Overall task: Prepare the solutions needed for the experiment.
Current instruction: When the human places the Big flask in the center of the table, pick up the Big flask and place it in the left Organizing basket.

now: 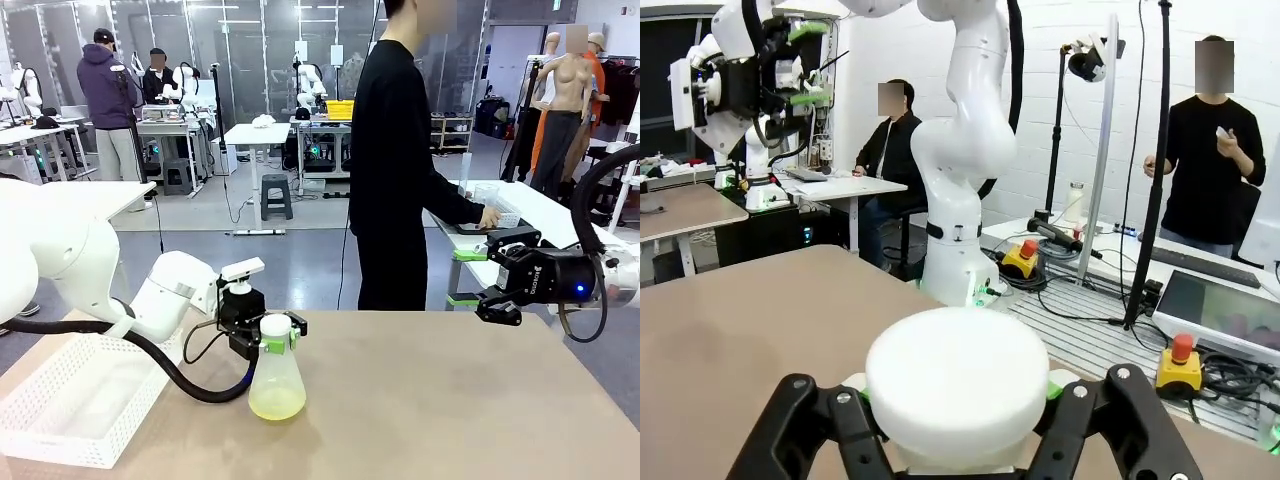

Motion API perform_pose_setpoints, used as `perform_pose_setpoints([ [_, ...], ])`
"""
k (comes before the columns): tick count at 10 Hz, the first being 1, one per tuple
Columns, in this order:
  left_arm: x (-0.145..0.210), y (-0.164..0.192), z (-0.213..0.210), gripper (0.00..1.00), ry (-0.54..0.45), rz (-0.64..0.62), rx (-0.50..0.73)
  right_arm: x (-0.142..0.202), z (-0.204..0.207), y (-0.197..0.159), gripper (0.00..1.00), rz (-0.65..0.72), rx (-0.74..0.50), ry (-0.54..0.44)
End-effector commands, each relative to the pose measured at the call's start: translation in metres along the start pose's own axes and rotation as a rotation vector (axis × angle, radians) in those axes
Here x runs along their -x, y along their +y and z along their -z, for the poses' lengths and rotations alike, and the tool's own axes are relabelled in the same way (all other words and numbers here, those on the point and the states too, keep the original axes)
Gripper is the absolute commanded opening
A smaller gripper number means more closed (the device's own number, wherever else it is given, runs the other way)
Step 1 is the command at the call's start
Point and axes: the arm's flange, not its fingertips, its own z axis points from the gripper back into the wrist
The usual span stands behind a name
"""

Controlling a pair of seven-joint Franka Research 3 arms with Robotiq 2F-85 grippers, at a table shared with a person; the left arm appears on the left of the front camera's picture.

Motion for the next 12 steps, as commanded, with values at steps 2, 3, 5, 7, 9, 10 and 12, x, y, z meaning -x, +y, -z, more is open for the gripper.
perform_pose_setpoints([
  [2, -0.054, -0.012, 0.004, 0.0, -0.019, -0.082, -0.057, 0.001, 0.0, 0.001, 0.65, -0.004, -0.008, 0.003],
  [3, -0.067, -0.016, -0.001, 0.0, -0.013, -0.088, -0.082, 0.001, 0.0, 0.001, 0.65, -0.004, -0.008, 0.003],
  [5, -0.111, -0.042, -0.024, 0.0, -0.037, 0.013, -0.109, 0.001, 0.0, 0.001, 0.65, -0.004, -0.008, 0.003],
  [7, -0.155, -0.075, -0.042, 0.0, 0.007, 0.034, -0.159, 0.001, 0.0, 0.001, 0.65, -0.004, -0.008, 0.003],
  [9, -0.185, -0.101, -0.063, 0.0, 0.016, 0.078, -0.224, 0.001, 0.0, 0.001, 0.65, -0.004, -0.008, 0.003],
  [10, -0.197, -0.12, -0.077, 0.0, 0.04, 0.089, -0.27, 0.001, 0.0, 0.001, 0.65, -0.004, -0.008, 0.003],
  [12, -0.208, -0.159, -0.119, 0.0, 0.065, 0.14, -0.421, 0.001, 0.0, 0.001, 0.65, -0.004, -0.008, 0.003],
])
